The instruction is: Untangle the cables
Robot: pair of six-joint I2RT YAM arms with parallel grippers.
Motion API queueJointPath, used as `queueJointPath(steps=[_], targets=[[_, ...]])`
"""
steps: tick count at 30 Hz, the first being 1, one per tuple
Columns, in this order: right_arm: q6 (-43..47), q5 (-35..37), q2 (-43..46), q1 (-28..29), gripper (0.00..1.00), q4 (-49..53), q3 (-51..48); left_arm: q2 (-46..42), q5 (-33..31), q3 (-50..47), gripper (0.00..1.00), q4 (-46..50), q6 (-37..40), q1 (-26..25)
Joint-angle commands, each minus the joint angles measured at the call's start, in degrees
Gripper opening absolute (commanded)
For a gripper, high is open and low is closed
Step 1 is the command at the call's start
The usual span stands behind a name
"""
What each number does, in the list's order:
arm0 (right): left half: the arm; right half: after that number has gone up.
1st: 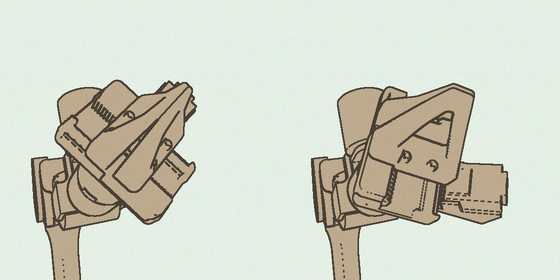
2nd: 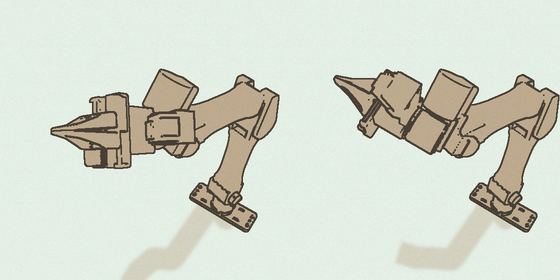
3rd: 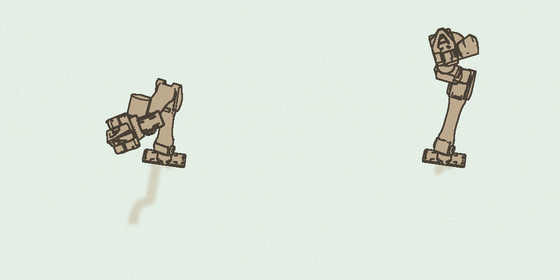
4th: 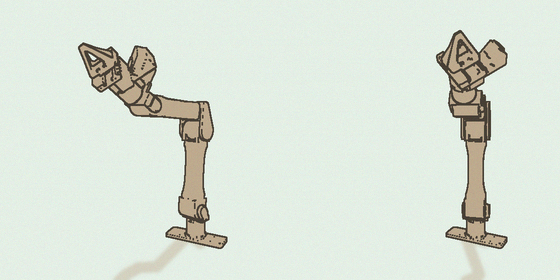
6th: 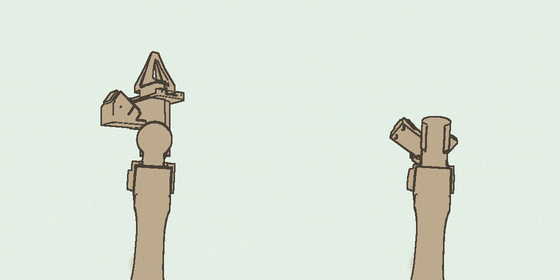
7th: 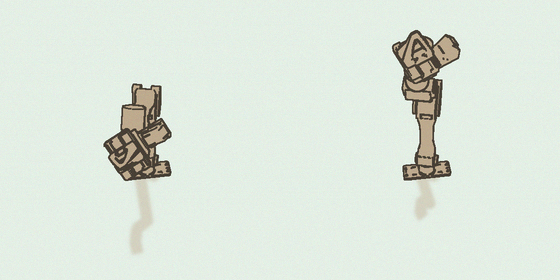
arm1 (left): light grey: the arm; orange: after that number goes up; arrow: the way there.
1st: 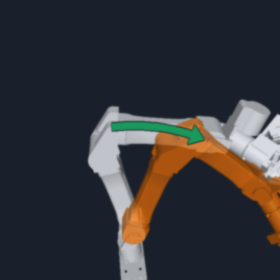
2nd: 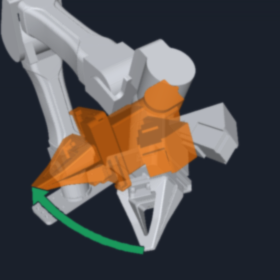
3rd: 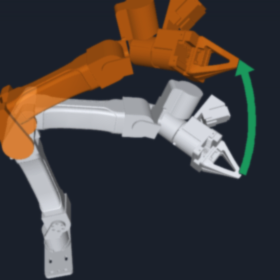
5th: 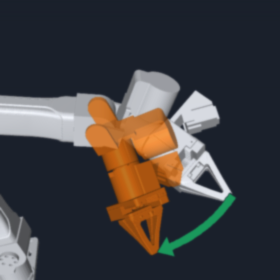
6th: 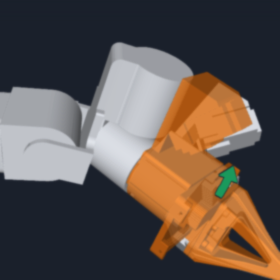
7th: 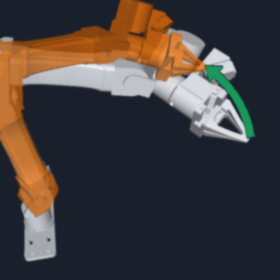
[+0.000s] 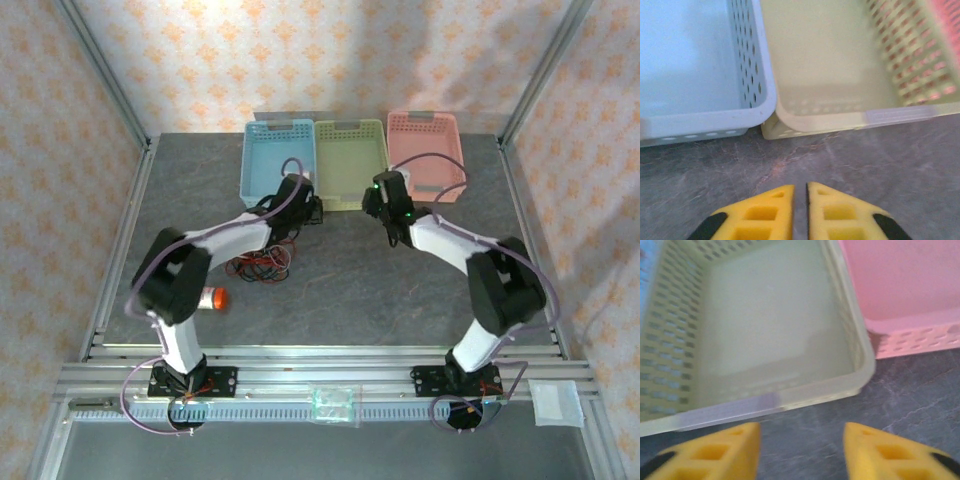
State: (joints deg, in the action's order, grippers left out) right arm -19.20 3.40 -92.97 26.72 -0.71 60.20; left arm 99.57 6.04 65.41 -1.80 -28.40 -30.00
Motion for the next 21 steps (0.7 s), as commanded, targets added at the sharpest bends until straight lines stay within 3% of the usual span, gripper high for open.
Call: queueJointPath(steps=[1, 4, 9, 18, 21], targets=[[-1.14, -1.74, 7.52, 3.71, 0.64, 2.46, 0.78, -12.55, -4.04, -6.14, 0.22, -0.91, -0.32, 0.61], [-2.48, -4.46, 9.85, 6.64, 0.72, 2.42, 1.34, -21.73, -4.57, -12.94, 0.26, -0.86, -3.41, 3.26], [-0.52, -6.38, 6.69, 12.11, 0.72, 3.00, 3.49, -31.38, -3.42, -20.37, 0.28, 3.15, -4.82, 8.20], [5.75, -13.00, -8.45, 24.82, 0.70, 6.23, 13.07, -36.38, 7.64, -29.30, 0.29, 5.08, -10.20, 22.07], [9.99, -15.50, -13.88, 27.02, 0.70, 8.75, 17.80, -35.47, 12.33, -31.98, 0.37, 3.31, -12.24, 26.31]])
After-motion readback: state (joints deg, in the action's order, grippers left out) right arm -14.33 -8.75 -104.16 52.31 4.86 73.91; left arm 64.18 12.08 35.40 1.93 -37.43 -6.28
